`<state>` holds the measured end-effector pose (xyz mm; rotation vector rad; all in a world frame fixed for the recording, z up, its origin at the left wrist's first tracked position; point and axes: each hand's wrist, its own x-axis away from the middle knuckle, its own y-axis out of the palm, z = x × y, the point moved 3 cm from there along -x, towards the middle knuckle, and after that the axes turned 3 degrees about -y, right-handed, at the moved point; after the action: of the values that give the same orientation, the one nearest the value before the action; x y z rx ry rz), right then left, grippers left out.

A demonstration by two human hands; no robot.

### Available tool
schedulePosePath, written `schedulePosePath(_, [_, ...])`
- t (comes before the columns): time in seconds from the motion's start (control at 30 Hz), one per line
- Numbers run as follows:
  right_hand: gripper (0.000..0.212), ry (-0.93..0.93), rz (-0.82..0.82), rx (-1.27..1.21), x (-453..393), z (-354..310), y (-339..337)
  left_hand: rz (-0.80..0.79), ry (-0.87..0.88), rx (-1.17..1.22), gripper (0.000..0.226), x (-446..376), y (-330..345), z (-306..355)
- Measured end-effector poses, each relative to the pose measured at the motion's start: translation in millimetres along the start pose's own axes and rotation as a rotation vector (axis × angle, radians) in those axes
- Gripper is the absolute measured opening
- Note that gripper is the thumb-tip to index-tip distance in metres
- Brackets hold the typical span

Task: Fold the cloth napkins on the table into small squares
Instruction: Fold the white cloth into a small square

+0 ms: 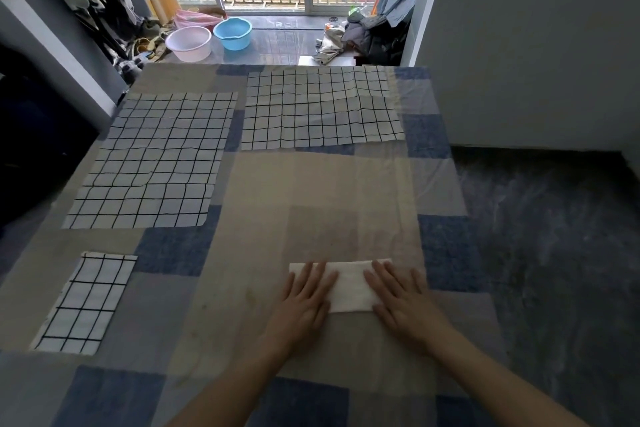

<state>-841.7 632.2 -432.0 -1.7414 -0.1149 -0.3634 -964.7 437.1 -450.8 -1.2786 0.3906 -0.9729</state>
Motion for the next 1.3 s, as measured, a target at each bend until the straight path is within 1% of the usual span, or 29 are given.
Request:
schedulePosePath(0.07, [0.058, 0.1, -0.042, -0.028, -2, 10, 3, 0.025, -0.029, -0.01, 0.067, 4, 1, -5])
schedulePosePath(0.13, [0.069, 0.192, -0.047, -0.058, 0, 14, -5, 0.025, -0.069, 0.01, 0.071, 7, 3, -11])
schedulePosePath(0.17, [0.075, 0.215, -0.053, -0.081, 0, 15, -8, 0.041, -0.078, 0.011, 0.072, 7, 2, -13])
schedulePosePath(0.27, [0.081, 0.241, -0.052, -0.136, -5, 16, -21, -0.006, -0.091, 0.006, 0.077, 2, -9, -10])
schedulePosePath(0.3, [0.082, 0.241, -0.044, -0.149, -9, 16, -28, 0.0, -0.1, -0.006, 0.08, -1, -17, -6])
schedulePosePath(0.37, [0.08, 0.234, -0.053, -0.189, -18, 15, -40, 0.005, -0.094, -0.025, 0.083, -12, -34, 5])
schedulePosePath(0.43, [0.068, 0.251, -0.065, -0.23, -29, 12, -48, 0.009, -0.054, -0.014, 0.083, -25, -46, 17])
schedulePosePath(0.53, [0.053, 0.268, -0.04, -0.252, -42, 5, -53, 0.011, -0.037, 0.006, 0.066, -45, -53, 36])
schedulePosePath(0.67, [0.04, 0.287, -0.069, -0.225, -50, -1, -54, -0.015, -0.05, 0.007, 0.044, -64, -50, 46])
schedulePosePath(0.77, [0.021, 0.292, -0.053, -0.29, -52, -3, -57, -0.035, -0.078, 0.036, 0.036, -73, -50, 44])
schedulePosePath(0.8, [0.018, 0.27, -0.041, -0.317, -53, -4, -59, -0.041, -0.085, 0.055, 0.035, -75, -50, 43])
schedulePosePath(0.9, [0.021, 0.257, 0.011, -0.495, -51, -5, -59, -0.074, -0.107, 0.114, 0.036, -77, -47, 37])
schedulePosePath(0.97, [0.026, 0.272, 0.07, -0.587, -49, -2, -64, -0.082, -0.092, 0.13, 0.041, -78, -48, 38])
schedulePosePath(1.03, [0.027, 0.247, 0.129, -0.616, -47, -2, -72, -0.112, -0.035, 0.182, 0.053, -80, -55, 46])
schedulePosePath(1.1, [0.025, 0.198, 0.178, -0.659, -45, -5, -81, -0.148, 0.048, 0.288, 0.057, -84, -65, 57])
schedulePosePath(1.17, [0.022, 0.178, 0.245, -0.735, -41, -6, -88, -0.172, 0.098, 0.406, 0.051, -88, -75, 63])
schedulePosePath(1.23, [0.022, 0.182, 0.317, -0.787, -37, -3, -94, -0.154, 0.1, 0.494, 0.034, -88, -87, 61])
schedulePosePath(1.3, [0.024, 0.192, 0.348, -0.8, -34, -1, -100, -0.142, 0.111, 0.516, 0.016, -85, -99, 58])
